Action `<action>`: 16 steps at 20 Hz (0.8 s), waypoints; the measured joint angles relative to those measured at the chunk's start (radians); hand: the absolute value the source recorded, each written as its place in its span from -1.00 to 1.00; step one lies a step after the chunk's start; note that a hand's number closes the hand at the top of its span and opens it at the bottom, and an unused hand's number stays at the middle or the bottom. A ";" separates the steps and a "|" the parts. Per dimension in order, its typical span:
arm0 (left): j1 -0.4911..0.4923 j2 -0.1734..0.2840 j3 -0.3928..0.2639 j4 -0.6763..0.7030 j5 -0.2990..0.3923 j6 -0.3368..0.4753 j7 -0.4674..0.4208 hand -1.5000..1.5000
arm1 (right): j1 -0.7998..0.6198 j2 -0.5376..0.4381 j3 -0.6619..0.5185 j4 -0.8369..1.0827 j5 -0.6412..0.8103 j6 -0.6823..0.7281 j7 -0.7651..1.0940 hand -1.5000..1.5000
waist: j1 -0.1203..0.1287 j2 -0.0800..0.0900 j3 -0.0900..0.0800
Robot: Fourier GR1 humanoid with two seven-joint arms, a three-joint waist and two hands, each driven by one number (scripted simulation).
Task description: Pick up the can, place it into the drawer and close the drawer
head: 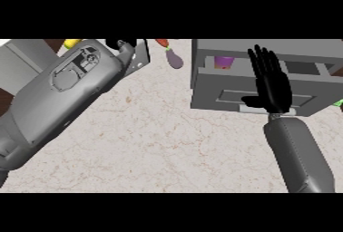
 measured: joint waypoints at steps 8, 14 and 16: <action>0.118 0.076 0.009 -0.131 -0.016 -0.014 0.021 -1.00 | -0.197 0.002 -0.077 0.280 0.019 -0.125 0.011 -1.00 | 0.006 0.016 0.011; 0.202 0.113 0.014 -0.222 -0.039 -0.008 0.036 -1.00 | -0.328 0.001 -0.120 0.466 0.024 -0.205 0.012 -1.00 | 0.004 0.025 0.017; 0.224 0.109 0.007 -0.244 -0.052 0.000 0.036 -1.00 | -0.360 -0.001 -0.131 0.508 0.022 -0.220 0.016 -1.00 | 0.000 0.026 0.020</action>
